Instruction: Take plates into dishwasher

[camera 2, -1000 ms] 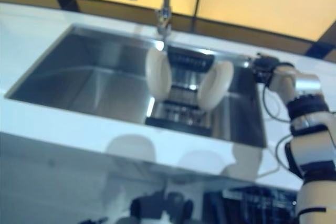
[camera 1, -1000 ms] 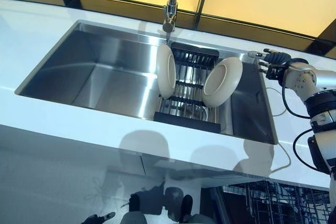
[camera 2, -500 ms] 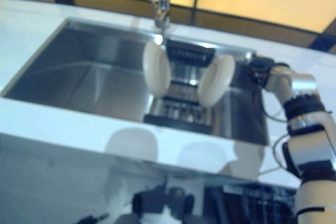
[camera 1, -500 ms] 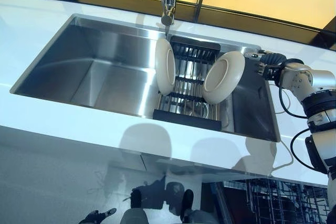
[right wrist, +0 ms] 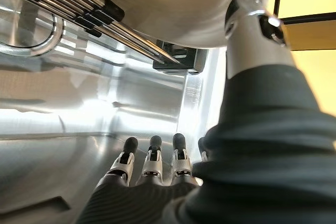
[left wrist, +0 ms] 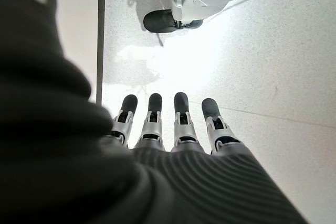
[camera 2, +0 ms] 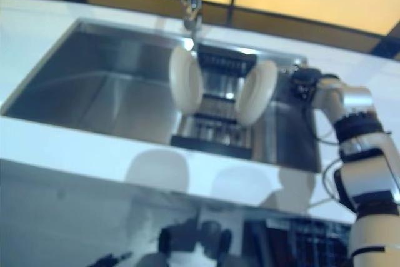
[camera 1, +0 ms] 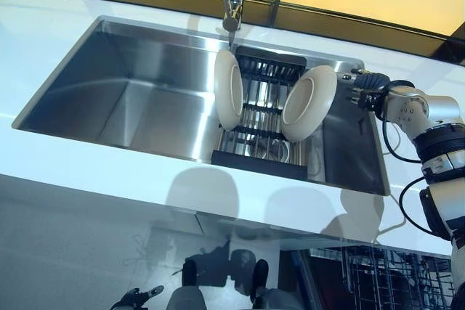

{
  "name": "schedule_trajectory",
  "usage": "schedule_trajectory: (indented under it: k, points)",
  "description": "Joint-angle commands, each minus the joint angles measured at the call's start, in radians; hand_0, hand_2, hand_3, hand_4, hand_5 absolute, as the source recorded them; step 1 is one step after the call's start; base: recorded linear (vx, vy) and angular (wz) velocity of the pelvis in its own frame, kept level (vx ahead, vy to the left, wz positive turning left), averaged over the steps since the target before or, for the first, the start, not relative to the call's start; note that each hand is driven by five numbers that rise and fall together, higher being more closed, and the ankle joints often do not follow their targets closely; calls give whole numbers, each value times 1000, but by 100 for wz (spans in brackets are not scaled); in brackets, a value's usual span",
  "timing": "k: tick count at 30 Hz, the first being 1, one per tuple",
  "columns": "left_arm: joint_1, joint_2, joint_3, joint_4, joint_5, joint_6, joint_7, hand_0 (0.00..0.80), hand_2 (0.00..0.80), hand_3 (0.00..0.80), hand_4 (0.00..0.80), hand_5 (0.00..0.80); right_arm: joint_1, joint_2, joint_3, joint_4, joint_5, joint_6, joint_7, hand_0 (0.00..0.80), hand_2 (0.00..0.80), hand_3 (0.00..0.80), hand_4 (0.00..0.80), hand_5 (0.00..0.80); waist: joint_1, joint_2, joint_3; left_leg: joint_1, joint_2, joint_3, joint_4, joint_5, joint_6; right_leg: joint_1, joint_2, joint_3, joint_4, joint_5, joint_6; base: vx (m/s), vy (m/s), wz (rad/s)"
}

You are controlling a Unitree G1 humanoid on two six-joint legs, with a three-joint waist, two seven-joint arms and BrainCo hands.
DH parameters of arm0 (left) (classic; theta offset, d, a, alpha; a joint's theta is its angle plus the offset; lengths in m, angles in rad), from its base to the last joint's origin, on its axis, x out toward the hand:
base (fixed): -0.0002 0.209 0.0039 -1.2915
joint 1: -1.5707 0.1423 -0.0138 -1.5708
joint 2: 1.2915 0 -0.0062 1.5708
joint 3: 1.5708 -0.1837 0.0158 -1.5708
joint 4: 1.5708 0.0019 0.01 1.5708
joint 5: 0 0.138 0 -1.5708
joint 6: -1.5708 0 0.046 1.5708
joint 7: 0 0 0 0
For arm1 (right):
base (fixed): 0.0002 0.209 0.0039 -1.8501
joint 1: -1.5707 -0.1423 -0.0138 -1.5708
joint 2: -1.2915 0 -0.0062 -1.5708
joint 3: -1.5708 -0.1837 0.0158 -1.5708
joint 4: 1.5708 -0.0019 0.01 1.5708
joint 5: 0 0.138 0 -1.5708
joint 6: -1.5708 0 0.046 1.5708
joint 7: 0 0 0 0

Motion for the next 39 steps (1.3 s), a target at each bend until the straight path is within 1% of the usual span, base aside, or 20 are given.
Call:
schedule_trajectory:
  k: [1,6,11,27,34,39]
  points:
    - [-41,14,-58,31,-34,-2,21,0,0,0,0,0,-120,-14,61,-36,9,-33,0,0,0,0,0,0,21,-29,2,-10,-20,-34,-3,-31,13,9,-61,-11,-1,15,87,0,0,0]
    - [-37,14,-59,28,-32,-6,24,0,0,0,0,0,-119,-15,55,-30,0,-36,-14,0,0,0,0,0,24,-32,-1,-6,-18,-35,-3,-32,13,16,-58,-13,-1,11,86,0,0,0]
    - [-28,19,-55,29,-23,-7,23,0,0,0,0,0,-117,-41,46,-7,-3,-29,-17,0,0,0,0,0,24,-38,-11,2,-16,-31,-3,-34,13,24,-56,-12,-1,8,87,0,0,0]
    - [-13,19,-64,39,-8,-17,14,0,0,0,0,0,-175,-133,80,112,-122,-11,41,0,0,0,0,0,15,-45,-38,25,-7,-17,-3,-41,9,44,-43,9,-1,-4,84,3,-2,0]
    - [-7,22,-67,36,-7,-15,12,0,0,0,0,0,-191,-151,85,127,-83,-16,65,0,0,0,0,0,13,-46,-46,33,-6,-13,-3,-42,9,51,-40,14,-1,-9,81,7,2,-3]
    - [-6,16,-66,30,-11,-8,10,0,0,0,0,0,-171,-133,79,94,-61,-13,93,0,0,0,0,0,12,-44,-50,35,-6,-9,-3,-42,9,53,-40,16,-1,-10,81,1,1,-1]
